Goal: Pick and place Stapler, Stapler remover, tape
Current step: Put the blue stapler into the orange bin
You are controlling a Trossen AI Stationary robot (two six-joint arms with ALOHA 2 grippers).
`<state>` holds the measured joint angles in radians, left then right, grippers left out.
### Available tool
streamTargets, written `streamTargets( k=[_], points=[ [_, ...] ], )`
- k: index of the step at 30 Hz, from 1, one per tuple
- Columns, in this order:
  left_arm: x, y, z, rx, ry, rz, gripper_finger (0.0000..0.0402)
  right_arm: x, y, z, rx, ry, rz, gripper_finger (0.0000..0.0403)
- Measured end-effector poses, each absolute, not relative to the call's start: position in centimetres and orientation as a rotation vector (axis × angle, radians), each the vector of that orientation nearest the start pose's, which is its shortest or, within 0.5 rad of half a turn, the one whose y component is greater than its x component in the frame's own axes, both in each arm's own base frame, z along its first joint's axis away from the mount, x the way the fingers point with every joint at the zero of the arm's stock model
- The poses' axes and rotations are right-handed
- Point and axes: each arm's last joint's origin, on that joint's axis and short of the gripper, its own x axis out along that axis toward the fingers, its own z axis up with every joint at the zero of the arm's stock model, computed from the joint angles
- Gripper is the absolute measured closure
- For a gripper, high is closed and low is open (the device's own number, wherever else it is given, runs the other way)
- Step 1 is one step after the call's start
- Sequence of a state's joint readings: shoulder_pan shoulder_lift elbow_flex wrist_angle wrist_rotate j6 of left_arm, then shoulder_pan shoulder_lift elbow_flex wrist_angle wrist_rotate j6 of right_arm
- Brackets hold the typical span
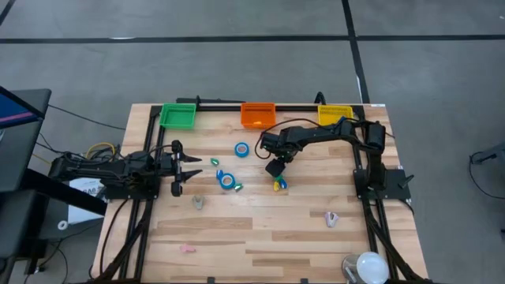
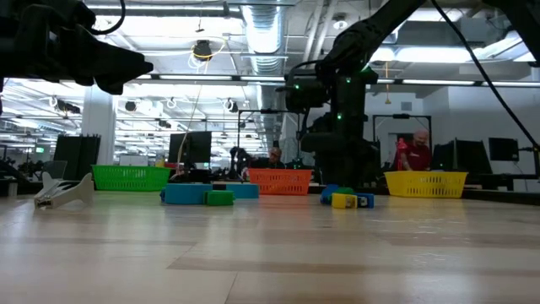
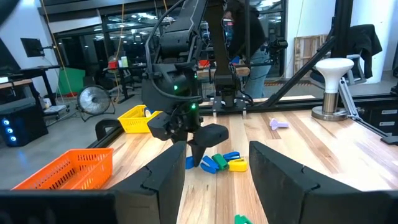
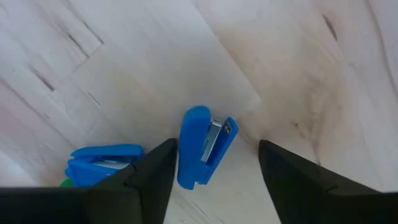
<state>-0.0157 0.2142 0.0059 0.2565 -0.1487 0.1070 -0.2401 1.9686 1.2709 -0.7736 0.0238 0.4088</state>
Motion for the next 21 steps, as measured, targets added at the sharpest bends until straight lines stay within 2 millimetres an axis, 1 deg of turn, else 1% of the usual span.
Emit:
streamTargets(
  k=[12, 17, 21],
  points=[
    [11.05, 0.26, 17.23, 0.103, -0.041, 0.136, 0.0234, 34.78, -8.6, 13.93, 0.485, 1.409, -0.509, 0.03],
    [11.05, 0.26, 17.25, 0.103, -0.043, 0.136, 0.0234, 34.73, -8.72, 14.03, 0.474, 1.409, -0.498, 0.0329],
    [11.04, 0.25, 17.27, 0.103, -0.045, 0.136, 0.0234, 34.83, -8.75, 14.58, 0.472, 1.388, -0.494, 0.0339]
  ],
)
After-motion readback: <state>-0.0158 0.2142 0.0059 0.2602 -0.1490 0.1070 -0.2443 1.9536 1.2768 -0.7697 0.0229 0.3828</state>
